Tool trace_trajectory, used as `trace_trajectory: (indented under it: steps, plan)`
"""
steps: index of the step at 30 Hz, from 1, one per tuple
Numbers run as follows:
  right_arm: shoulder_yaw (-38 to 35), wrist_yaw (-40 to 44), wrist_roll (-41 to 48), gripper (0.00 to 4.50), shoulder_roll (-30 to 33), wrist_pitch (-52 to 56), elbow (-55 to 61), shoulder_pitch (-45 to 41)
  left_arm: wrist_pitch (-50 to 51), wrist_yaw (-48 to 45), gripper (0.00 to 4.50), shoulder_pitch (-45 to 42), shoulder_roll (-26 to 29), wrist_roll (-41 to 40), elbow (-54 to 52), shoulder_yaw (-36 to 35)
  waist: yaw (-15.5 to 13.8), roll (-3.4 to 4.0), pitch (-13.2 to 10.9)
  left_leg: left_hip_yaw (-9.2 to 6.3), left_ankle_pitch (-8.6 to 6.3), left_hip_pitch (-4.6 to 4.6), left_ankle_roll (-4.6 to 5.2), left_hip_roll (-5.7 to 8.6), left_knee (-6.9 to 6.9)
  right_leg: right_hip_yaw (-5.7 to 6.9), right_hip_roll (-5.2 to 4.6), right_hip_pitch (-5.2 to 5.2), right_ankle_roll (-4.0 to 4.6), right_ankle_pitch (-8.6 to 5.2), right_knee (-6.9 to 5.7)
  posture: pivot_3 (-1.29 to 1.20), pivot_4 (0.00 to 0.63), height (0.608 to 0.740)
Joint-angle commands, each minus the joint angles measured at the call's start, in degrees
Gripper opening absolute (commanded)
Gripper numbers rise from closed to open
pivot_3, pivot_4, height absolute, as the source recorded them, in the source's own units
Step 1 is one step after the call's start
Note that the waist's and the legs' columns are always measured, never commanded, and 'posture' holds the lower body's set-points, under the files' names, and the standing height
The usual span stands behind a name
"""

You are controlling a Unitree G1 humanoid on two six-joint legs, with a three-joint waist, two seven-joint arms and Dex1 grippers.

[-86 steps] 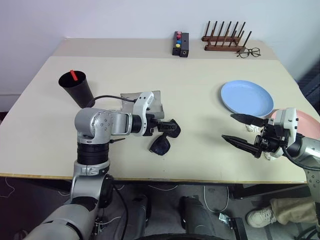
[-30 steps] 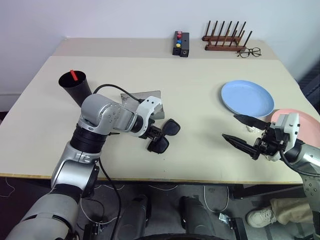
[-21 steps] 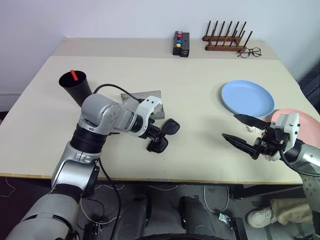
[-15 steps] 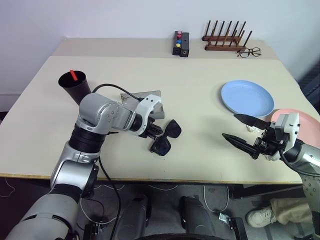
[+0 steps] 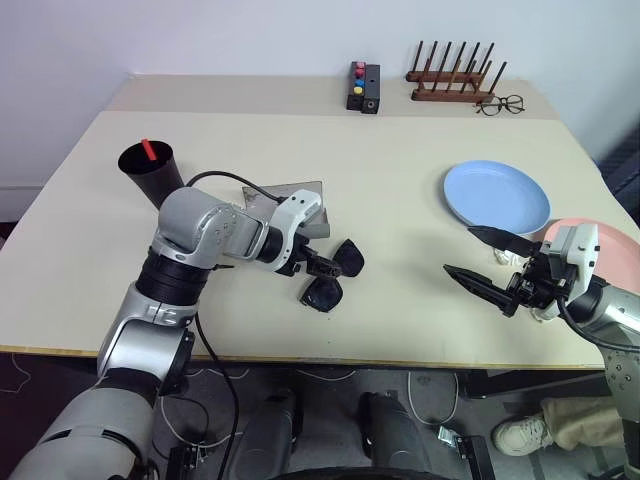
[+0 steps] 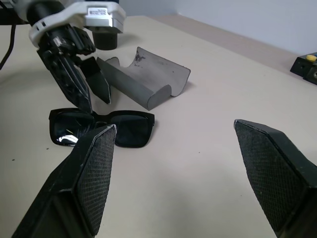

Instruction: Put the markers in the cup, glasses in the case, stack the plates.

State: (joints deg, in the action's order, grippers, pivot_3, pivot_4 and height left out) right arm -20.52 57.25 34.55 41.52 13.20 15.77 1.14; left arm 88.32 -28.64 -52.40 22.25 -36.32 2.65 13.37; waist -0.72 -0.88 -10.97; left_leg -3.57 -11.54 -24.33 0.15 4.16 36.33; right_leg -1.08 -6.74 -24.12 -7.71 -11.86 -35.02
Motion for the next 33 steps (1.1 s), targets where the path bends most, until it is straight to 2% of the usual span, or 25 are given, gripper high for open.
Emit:
trace_trajectory:
  steps: [1, 12, 15, 20, 21, 27, 33]
  plan:
    - [-0.78, -0.19, 0.48, 3.91, 0.15, -0.84, 2.03, -0.33, -2.28, -0.96, 4.25, -0.71, -0.78, 1.56, 0.87, 1.55, 0.00, 0.00, 0.00, 0.00, 0.00, 0.00, 0.00, 0.00, 0.00, 0.00, 0.00, 0.00, 0.00, 0.00, 0.00, 0.00, 0.150, 0.740]
    - [-1.89, -1.39, 0.92, 3.91, 0.04, -0.55, 3.76, 1.64, -5.03, -0.64, 4.25, -0.91, -2.51, 6.38, 2.30, 5.80, -0.11, 0.01, 0.01, 0.00, -0.01, 0.00, -0.01, 0.01, 0.01, 0.01, -0.03, 0.03, 0.00, 0.00, 0.02, 0.00, 0.150, 0.740]
    - [-2.08, -1.74, 1.02, 3.91, 0.00, -0.53, 4.19, 2.12, -5.14, -0.65, 2.99, -0.98, -3.49, 7.01, 2.46, 5.69, -0.09, 0.01, 0.01, 0.00, -0.07, 0.00, -0.12, 0.01, 0.01, 0.01, -0.03, 0.04, 0.00, 0.00, 0.03, 0.00, 0.150, 0.740]
    - [-2.46, -2.16, 1.10, 3.91, 0.05, -0.68, 4.40, 2.68, -4.44, -1.08, 0.38, -0.81, -4.40, 7.64, 2.06, 5.98, -0.04, 0.01, 0.01, 0.00, -0.01, -0.02, -0.01, 0.01, 0.00, 0.01, -0.03, 0.03, -0.01, 0.00, 0.07, 0.00, 0.150, 0.740]
    - [-2.47, -2.25, 1.10, 3.91, 0.05, -0.68, 4.43, 2.71, -4.42, -1.31, 0.04, -0.69, -4.28, 7.71, 1.91, 6.17, -0.11, 0.01, 0.01, 0.00, -0.01, -0.01, -0.01, 0.01, -0.01, 0.01, -0.03, 0.03, 0.00, 0.00, 0.07, 0.00, 0.150, 0.740]
    - [-2.43, -2.60, 0.93, 3.91, 0.07, -0.81, 4.31, 2.71, -4.66, -3.12, 0.04, -0.22, -2.85, 7.12, 0.04, 5.98, 0.10, 0.02, 0.02, -0.01, -0.08, 0.03, -0.14, 0.01, -0.03, 0.03, -0.03, 0.08, 0.00, -0.01, 0.08, 0.00, 0.150, 0.740]
    - [-1.65, -2.47, 0.49, 3.91, 0.14, -1.20, 3.05, 1.16, -11.97, -7.69, 0.04, 0.24, -0.44, 6.27, -3.31, 3.47, 0.09, 0.01, 0.01, -0.01, -0.01, 0.00, -0.01, 0.00, -0.09, 0.02, -0.03, -0.02, 0.01, 0.00, 0.07, 0.00, 0.150, 0.740]
